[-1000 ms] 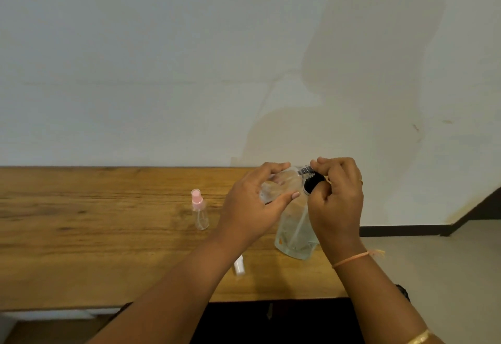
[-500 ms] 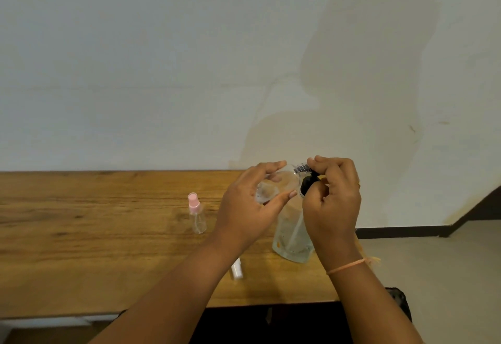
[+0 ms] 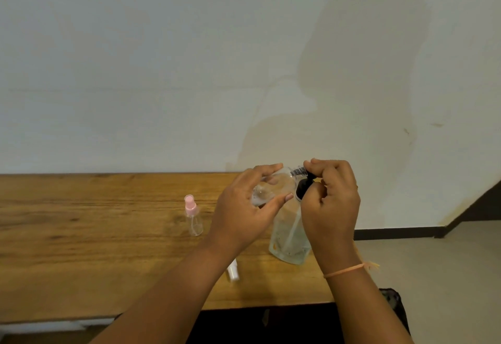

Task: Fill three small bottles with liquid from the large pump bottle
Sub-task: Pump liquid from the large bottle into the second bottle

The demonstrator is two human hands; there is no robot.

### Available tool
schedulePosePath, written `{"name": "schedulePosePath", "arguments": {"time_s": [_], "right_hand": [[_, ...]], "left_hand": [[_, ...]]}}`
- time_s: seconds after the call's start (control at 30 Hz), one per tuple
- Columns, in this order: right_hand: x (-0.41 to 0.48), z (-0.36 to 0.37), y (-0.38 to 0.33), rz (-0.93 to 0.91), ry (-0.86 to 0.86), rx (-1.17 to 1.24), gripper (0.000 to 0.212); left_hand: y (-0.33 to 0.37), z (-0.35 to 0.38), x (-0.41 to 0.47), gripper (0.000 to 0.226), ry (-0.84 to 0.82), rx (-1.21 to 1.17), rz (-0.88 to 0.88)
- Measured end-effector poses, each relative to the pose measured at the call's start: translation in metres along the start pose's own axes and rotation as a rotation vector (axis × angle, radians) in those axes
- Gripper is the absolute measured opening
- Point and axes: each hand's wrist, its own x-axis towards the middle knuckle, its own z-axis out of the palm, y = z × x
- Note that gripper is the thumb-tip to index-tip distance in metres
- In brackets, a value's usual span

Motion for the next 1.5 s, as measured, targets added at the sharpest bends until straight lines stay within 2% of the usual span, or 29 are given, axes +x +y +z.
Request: {"name": "schedulePosePath", "arguments": {"time_s": [0.23,0.53,0.87,1.13,1.5], "right_hand": [[-0.003,0.006,0.017,-0.061,-0.028,-0.075,0.038],[-0.006,0.005,-0.001,0.001,0.027,-0.092,0.034],[-0.007,0.007,0.016,-0.026,-0.027,-0.042,0.042],[-0.002,0.0,0.0,0.006,-0.008,-0.06,0.038],[-0.008,0.005,0.013,-0.021,-0.025,-0.05,0.04]], "left_hand": [[-0.004,0.003,-0.002,0.046,-0.039,0.022,-0.075],[0.0,-0.001,-0.004,0.048,0.005,0.077,0.033],[-0.006,0.0,-0.003,0.048,-0.046,0.097,-0.034],[-0.001,-0.003,-0.002,0.051,-0.031,0.086,0.02],[-0.006,0.002,-0.004,0.05,-0.054,0.007,-0.061]]}}
